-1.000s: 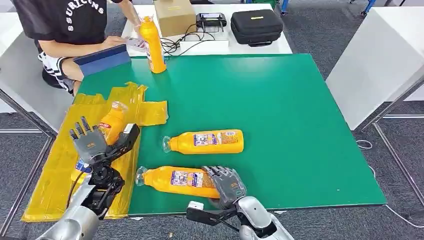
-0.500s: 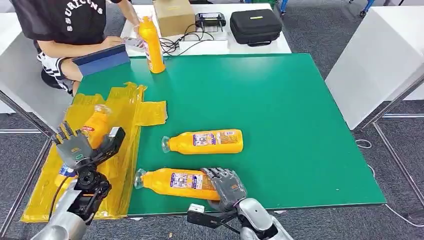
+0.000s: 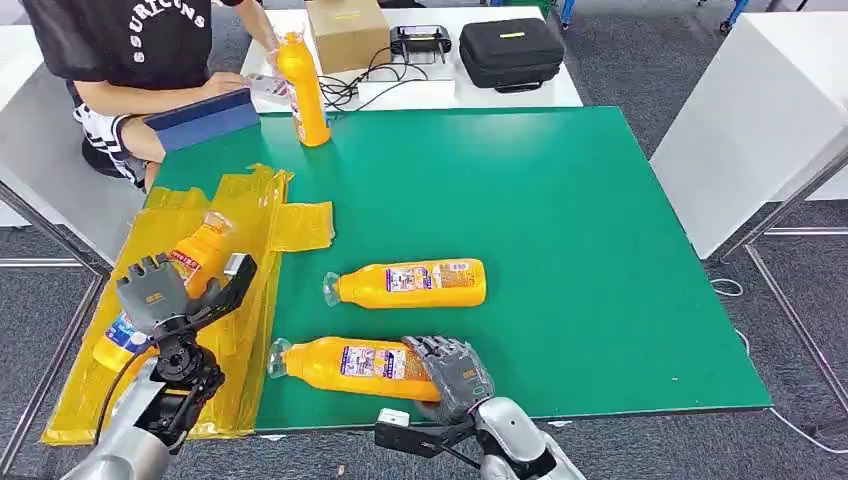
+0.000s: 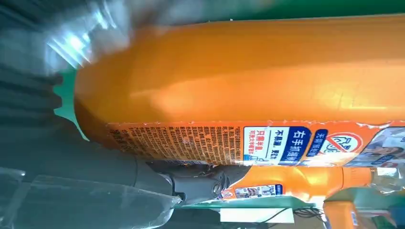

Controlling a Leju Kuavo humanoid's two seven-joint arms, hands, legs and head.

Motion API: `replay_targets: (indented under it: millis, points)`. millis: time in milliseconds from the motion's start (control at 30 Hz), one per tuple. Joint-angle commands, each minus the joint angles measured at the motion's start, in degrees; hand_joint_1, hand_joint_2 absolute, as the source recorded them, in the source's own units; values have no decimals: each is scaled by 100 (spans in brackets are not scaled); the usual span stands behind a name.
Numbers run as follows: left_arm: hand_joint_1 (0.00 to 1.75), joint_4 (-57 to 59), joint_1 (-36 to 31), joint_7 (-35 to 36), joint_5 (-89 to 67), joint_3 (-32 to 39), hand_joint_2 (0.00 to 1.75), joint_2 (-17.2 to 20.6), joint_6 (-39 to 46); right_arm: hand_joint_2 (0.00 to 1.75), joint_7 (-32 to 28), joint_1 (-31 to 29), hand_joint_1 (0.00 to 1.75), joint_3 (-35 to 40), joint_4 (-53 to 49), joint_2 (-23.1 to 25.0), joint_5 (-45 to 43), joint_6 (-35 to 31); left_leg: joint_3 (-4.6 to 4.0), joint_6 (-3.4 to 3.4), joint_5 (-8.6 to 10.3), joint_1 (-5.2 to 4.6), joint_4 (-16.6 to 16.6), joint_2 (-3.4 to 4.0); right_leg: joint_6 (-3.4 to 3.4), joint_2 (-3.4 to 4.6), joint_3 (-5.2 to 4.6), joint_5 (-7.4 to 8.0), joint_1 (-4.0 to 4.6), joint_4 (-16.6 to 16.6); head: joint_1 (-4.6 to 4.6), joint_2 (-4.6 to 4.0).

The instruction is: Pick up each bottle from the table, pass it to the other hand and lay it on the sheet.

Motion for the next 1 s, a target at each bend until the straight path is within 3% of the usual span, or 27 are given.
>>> replay_targets:
  millis: [33,67,100,133,600,900,967,1000]
  points:
    - [175,400,-280,-625,5,129,175,-358,390,175,-86,50,175,-9,389,-132,-88,3,9,-12,0,5,-6,-12,-1,-21,15,-4,4,-9,0,0]
    - [155,403,-283,-608,5,86,175,-328,397,175,-88,39,175,-5,401,-126,-90,4,12,-13,-1,5,-5,-13,-1,-23,19,-6,4,-9,0,0]
    - [19,417,-292,-568,5,-15,175,-322,427,175,-98,17,175,5,433,-119,-103,-2,10,-11,-1,5,-5,-10,-1,-18,15,-4,5,-9,2,-2]
    - [0,417,-292,-568,5,-15,175,-322,427,175,-98,17,175,5,433,-119,-103,-2,15,-16,-3,7,-6,-10,-2,-23,22,-7,7,-11,0,0]
    - [0,729,-449,-924,5,164,175,-558,480,175,-73,30,175,0,439,-87,-187,-21,12,-14,-3,5,-5,-3,-2,-13,19,-5,5,-8,2,0]
    - [0,696,-468,-1554,5,794,175,-843,567,175,-76,139,175,-129,179,-113,-233,-163,11,-16,-5,6,-2,-7,-1,-18,19,-7,6,-7,0,0]
    - [0,605,-453,-2324,484,1241,175,-1049,568,175,-108,214,175,-273,13,-116,-300,-333,22,-24,-10,9,-3,-3,-2,-21,32,-11,9,-12,0,0]
    - [0,546,-462,-3213,1362,1488,175,-1193,504,175,-137,282,175,-430,-192,-120,-371,-548,10,-15,-5,5,-3,-6,0,-18,18,-7,5,-7,0,-2]
